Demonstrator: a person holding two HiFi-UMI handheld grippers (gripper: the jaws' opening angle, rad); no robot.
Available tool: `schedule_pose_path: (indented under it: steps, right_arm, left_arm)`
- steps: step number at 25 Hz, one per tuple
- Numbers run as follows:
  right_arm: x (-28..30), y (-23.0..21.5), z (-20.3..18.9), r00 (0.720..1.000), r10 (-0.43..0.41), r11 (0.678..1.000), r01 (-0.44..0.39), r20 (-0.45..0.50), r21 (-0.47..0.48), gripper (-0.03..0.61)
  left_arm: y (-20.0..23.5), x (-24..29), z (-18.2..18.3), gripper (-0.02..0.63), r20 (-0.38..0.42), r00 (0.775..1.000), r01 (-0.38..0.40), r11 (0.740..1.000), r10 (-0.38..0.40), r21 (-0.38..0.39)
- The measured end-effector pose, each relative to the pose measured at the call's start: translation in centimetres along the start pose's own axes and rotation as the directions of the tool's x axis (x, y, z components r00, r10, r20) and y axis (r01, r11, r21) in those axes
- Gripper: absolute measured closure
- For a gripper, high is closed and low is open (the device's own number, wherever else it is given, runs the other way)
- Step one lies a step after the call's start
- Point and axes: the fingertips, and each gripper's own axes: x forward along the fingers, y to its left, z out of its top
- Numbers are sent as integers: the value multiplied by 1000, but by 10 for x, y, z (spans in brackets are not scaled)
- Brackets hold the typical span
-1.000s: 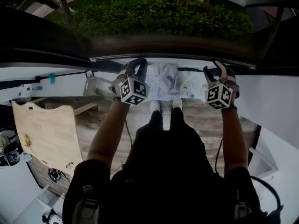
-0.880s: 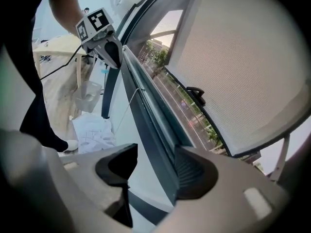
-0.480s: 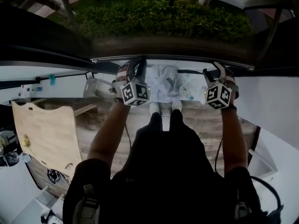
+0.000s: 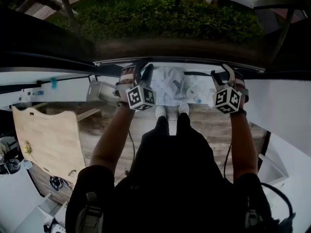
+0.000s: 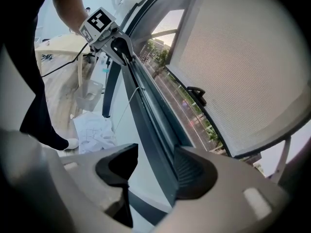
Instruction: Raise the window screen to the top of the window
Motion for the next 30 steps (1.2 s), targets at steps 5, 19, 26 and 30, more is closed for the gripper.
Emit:
schedule_pose_path:
  steps: [5, 19, 26, 30]
  right_arm:
    - [2, 3, -1, 1000, 12, 1000, -12, -12, 15, 347]
    - [0, 2, 0, 997, 19, 999, -21, -70, -24, 359]
    - [2, 13, -2, 986, 113, 992, -118, -119, -34, 377]
    - [2, 16, -1, 991, 101, 995, -103, -86, -17, 382]
  left_arm:
    - [0, 2, -2, 545, -9, 1000, -5, 1000, 5, -1]
    - [0, 1, 1, 549, -50, 999, 20, 999, -22, -26]
    - [-6, 2, -3, 574, -52, 997, 49, 997, -53, -63]
    - [-9, 1, -5, 572, -36, 999, 26, 997, -29, -72]
